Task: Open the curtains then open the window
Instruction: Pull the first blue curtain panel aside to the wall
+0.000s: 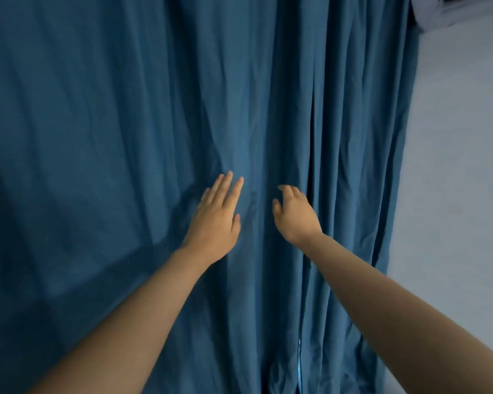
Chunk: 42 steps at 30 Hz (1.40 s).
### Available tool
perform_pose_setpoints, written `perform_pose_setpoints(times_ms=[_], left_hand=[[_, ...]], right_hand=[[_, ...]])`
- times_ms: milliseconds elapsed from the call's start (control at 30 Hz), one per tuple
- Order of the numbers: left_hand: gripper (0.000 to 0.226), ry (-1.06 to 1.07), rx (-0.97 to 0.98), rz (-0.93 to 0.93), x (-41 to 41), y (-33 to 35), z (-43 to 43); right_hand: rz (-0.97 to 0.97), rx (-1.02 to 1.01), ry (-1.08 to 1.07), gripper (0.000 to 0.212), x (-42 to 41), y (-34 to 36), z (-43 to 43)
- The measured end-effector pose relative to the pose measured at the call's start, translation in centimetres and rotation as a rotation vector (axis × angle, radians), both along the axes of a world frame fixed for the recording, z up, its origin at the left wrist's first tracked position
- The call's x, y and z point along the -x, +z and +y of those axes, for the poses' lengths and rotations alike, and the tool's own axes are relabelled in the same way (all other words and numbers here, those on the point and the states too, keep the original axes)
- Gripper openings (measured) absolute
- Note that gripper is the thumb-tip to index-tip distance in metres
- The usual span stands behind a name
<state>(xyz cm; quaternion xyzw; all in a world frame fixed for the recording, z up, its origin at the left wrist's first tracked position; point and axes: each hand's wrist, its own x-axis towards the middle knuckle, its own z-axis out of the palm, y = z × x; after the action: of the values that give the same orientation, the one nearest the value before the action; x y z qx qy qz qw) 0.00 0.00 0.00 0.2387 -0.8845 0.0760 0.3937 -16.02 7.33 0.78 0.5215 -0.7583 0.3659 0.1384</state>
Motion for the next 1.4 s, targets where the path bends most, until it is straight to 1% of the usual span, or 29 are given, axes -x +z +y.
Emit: perform_pose_setpoints(times_ms=[67,167,367,467,633,733,800,833,867,967,1000,1033,1067,1100,1167,1233,1300,1333,1400], left_hand=[[0.068,-0.003,0.020,-0.012,1.2,-0.1,-0.3],[0.065,0.017,0.029,-0.030,2.8,-0.2,-0.5],[0.049,0.035,0.053,-0.052,4.8,-0.8,-0.7],[0.046,0.037,0.047,-0.068,5.4,-0.8,-0.8],[0.045,0.015,-0.029,-0.040,6.0,-0.5,-0.9],[0.047,0.002,-0.111,0.014,5.9,-0.3,-1.1],[0.048,0.001,-0.154,0.036,5.7,0.0,-1.2],[0.048,0.005,-0.168,0.041,5.4,0.1,-1.2],[0.047,0.008,-0.176,0.045,5.1,0.1,-1.2],[0.047,0.011,-0.227,0.068,4.4,0.4,-1.2],[0.047,0.010,-0.255,0.081,4.2,0.5,-1.2],[0.047,0.006,-0.286,0.096,4.1,0.6,-1.3],[0.047,0.000,-0.316,0.116,4.0,0.7,-1.4],[0.047,-0.007,-0.345,0.141,4.0,0.8,-1.5],[0.046,-0.020,-0.396,0.201,3.9,1.0,-1.7],[0.043,-0.028,-0.406,0.277,3.7,1.1,-2.0],[0.040,-0.011,-0.339,0.353,3.5,1.1,-2.3],[0.039,0.011,-0.299,0.379,3.5,1.1,-2.5],[0.039,0.071,-0.254,0.409,3.6,0.9,-3.0]], right_hand=[[-0.153,0.019,0.026,0.044,1.4,0.0,-0.3],[-0.254,0.010,0.022,0.044,3.9,-0.3,-1.5],[-0.496,-0.008,0.006,0.045,7.0,-0.1,-3.4],[-0.651,0.003,0.068,0.041,8.0,-0.2,-4.0],[-0.944,-0.003,0.193,0.046,9.1,-0.2,-3.9],[-1.095,0.100,0.196,0.035,9.3,0.0,-4.1],[-1.168,0.194,0.201,0.018,9.2,0.0,-4.3],[-1.197,0.240,0.237,0.010,9.0,0.0,-4.3],[-1.210,0.277,0.277,0.008,8.9,0.0,-4.2],[-1.246,0.275,0.402,0.010,8.1,-0.1,-4.0],[-1.272,0.251,0.478,0.020,7.7,-0.1,-3.8],[-1.301,0.221,0.529,0.036,7.6,-0.1,-3.9],[-1.325,0.177,0.557,0.046,7.4,0.2,-3.7],[-1.333,0.130,0.584,0.046,7.4,0.3,-3.7],[-1.311,0.036,0.649,0.027,7.4,0.5,-3.5],[-1.264,-0.001,0.665,0.018,7.4,0.7,-3.3],[-1.204,0.006,0.609,0.013,7.1,0.9,-3.2],[-1.190,0.015,0.584,0.014,7.1,0.9,-3.2],[-1.224,0.028,0.577,0.011,7.0,1.0,-3.3]])
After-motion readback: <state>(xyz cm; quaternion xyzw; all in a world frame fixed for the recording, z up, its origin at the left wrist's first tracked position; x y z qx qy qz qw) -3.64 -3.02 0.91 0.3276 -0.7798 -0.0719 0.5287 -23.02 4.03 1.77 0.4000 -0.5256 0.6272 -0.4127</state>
